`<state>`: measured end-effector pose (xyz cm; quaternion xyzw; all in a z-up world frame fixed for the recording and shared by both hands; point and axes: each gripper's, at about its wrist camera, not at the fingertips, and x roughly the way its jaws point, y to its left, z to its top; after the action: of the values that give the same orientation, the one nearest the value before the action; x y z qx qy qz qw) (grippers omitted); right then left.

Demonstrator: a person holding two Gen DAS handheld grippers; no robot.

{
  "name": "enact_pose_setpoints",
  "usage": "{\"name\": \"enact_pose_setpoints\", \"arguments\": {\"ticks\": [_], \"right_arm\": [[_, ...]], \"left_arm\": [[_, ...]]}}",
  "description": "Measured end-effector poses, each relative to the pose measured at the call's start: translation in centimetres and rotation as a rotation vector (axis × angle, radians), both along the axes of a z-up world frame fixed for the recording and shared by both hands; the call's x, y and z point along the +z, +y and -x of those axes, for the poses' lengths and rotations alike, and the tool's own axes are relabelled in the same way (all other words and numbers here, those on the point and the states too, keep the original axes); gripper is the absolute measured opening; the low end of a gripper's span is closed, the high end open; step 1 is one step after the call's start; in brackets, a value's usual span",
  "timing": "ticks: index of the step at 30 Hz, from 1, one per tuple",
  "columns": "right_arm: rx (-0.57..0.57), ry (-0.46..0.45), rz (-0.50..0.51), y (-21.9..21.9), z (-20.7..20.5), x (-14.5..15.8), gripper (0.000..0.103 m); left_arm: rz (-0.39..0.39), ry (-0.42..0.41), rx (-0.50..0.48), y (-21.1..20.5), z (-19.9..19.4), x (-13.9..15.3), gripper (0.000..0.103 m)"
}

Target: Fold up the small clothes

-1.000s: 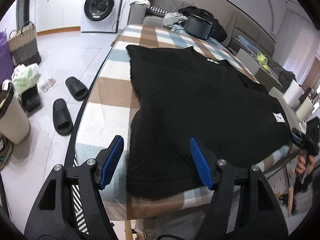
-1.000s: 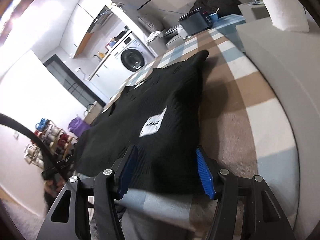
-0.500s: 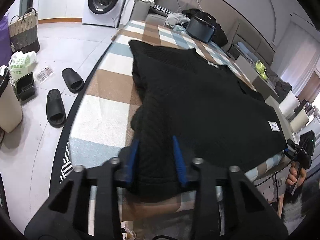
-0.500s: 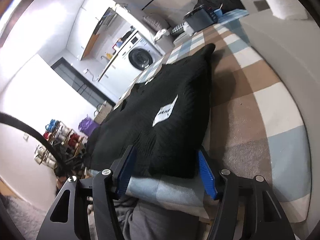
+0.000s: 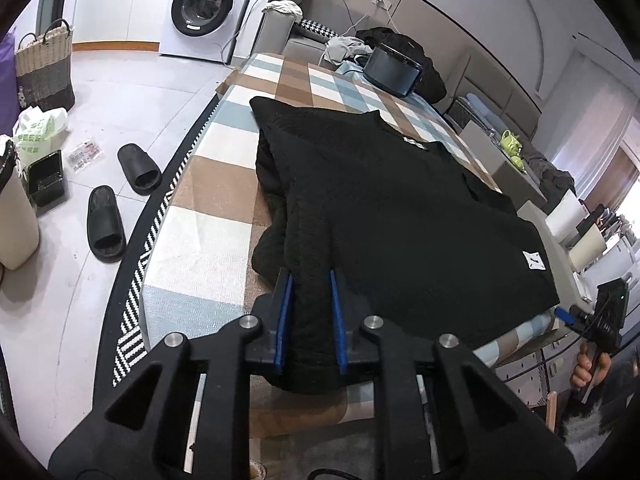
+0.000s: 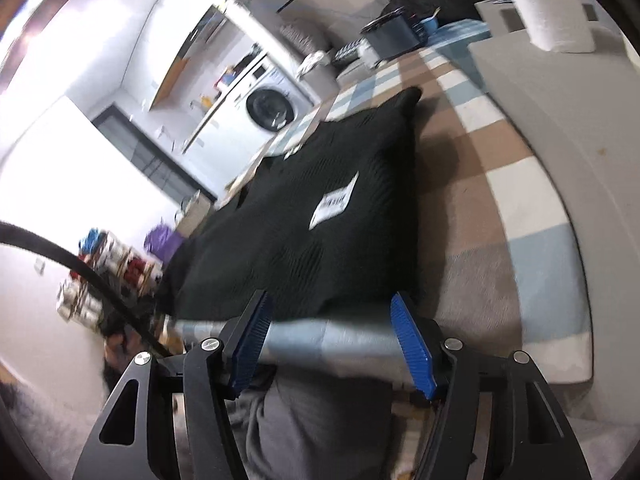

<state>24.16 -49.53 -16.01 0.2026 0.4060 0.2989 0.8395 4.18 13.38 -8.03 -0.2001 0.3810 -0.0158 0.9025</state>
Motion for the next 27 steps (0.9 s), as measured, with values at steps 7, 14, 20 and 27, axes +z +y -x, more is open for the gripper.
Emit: {"name": "enact_pose_setpoints", "arguments": {"ticks": [7, 14, 20, 27], "right_arm": [[-0.047, 0.028, -0.105, 1.2, -1.1, -2.0, 0.063], [-0.216, -0.067, -0.182, 1.1, -1.4, -1.2, 0.062], [-0.189, -0.072, -0.173, 2.1, -1.5, -0.5, 0.063], [-0.218, -0.075, -0.147, 2.0, -1.5, -0.3, 0.062]], "left_arm": [[-0.010, 0.005, 0.002, -0.2, -0.1, 0.1, 0.014], [0.004, -0.004, -0.008, -0.3, 0.0, -0.1, 0.014], [-0.027, 0.062, -0.036, -0.5, -0.3, -0.8, 0.032], [-0.025, 0.079, -0.038, -0.7, -0.4, -1.8, 0.039]]}}
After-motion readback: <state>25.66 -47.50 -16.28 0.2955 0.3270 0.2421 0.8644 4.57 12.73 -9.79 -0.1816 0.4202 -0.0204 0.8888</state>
